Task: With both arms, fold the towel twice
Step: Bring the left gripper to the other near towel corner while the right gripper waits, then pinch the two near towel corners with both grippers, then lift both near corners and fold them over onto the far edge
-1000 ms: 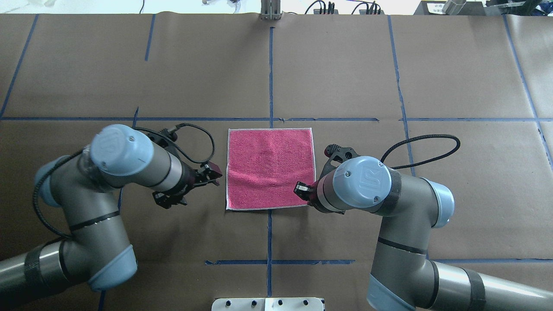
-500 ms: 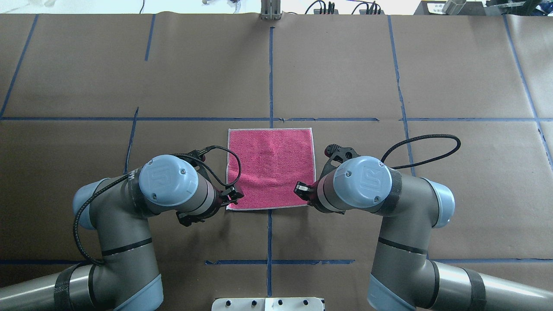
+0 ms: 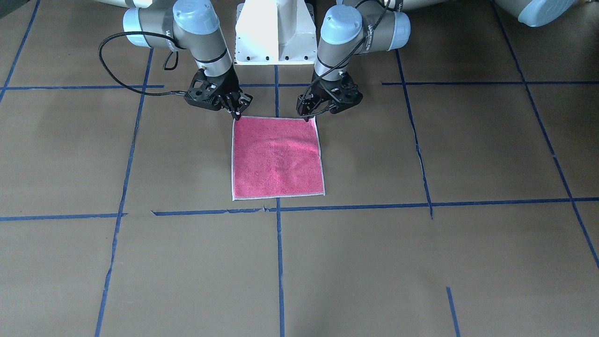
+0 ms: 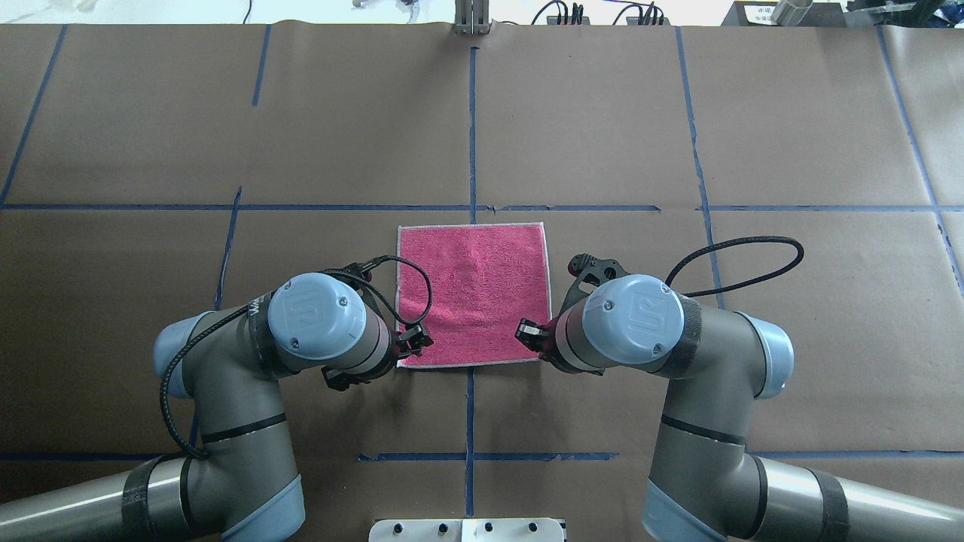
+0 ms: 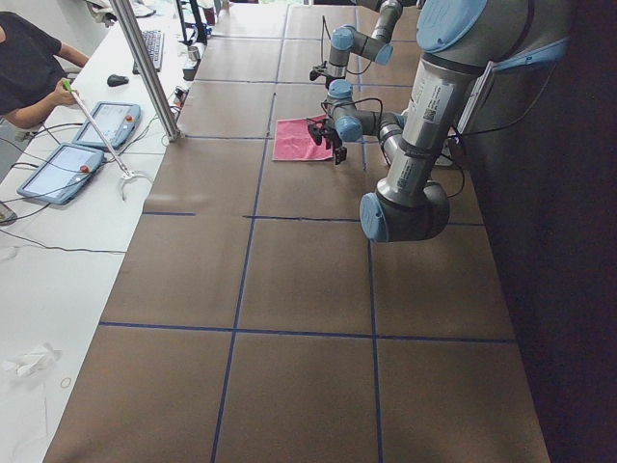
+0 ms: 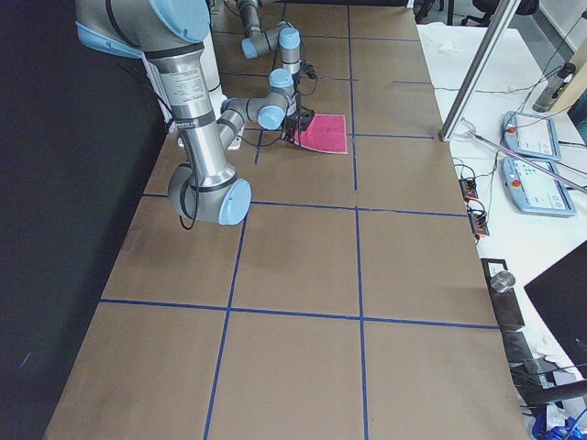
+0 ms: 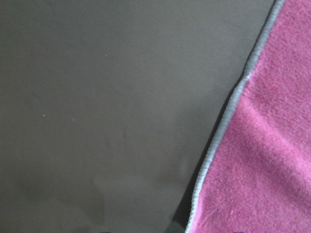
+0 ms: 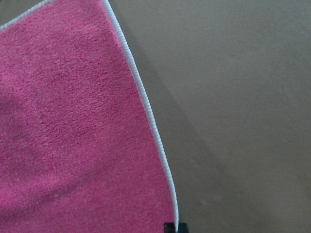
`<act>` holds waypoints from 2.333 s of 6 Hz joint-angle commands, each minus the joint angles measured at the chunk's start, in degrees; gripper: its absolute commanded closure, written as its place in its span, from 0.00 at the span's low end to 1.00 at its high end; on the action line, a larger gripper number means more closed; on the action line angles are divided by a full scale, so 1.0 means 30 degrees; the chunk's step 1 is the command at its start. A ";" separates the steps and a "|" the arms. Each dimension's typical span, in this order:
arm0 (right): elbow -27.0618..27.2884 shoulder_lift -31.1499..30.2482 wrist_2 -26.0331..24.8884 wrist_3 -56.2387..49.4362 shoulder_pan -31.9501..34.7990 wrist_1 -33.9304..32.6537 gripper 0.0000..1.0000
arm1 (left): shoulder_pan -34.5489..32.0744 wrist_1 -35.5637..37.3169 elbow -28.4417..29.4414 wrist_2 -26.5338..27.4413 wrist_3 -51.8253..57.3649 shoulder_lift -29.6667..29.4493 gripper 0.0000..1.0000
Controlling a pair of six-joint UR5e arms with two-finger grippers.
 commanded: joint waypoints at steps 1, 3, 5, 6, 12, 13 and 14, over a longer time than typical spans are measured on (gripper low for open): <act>-0.0004 -0.0049 0.0000 0.0000 -0.0052 0.0000 0.98 | 0.0009 -0.0029 0.0245 0.0151 0.0038 -0.0212 0.20; -0.0033 -0.0049 -0.0029 0.0000 -0.0081 0.0000 0.98 | 0.0009 -0.0261 0.0507 0.0151 0.0010 -0.0299 0.26; -0.0004 -0.0020 -0.0029 0.0000 -0.0081 0.0000 0.98 | 0.0009 -0.0410 0.0539 0.0151 0.0009 -0.0329 0.58; -0.0033 0.0009 -0.0029 0.0000 -0.0110 0.0000 0.98 | 0.0009 -0.0410 0.0539 0.0151 0.0009 -0.0329 0.78; 0.3120 -0.1831 0.0116 0.0058 -0.0812 0.0000 0.98 | 0.0038 -0.0205 -0.1569 0.0092 -0.1362 -0.0504 1.00; 0.3043 -0.1633 0.0059 0.0058 -0.0843 0.0000 0.98 | -0.0020 -0.0205 -0.1687 0.0092 -0.1397 -0.0563 1.00; 0.2898 -0.1544 0.0030 0.0029 -0.0060 0.0000 0.98 | -0.0774 -0.0263 -0.1659 0.0121 -0.1426 -0.0650 1.00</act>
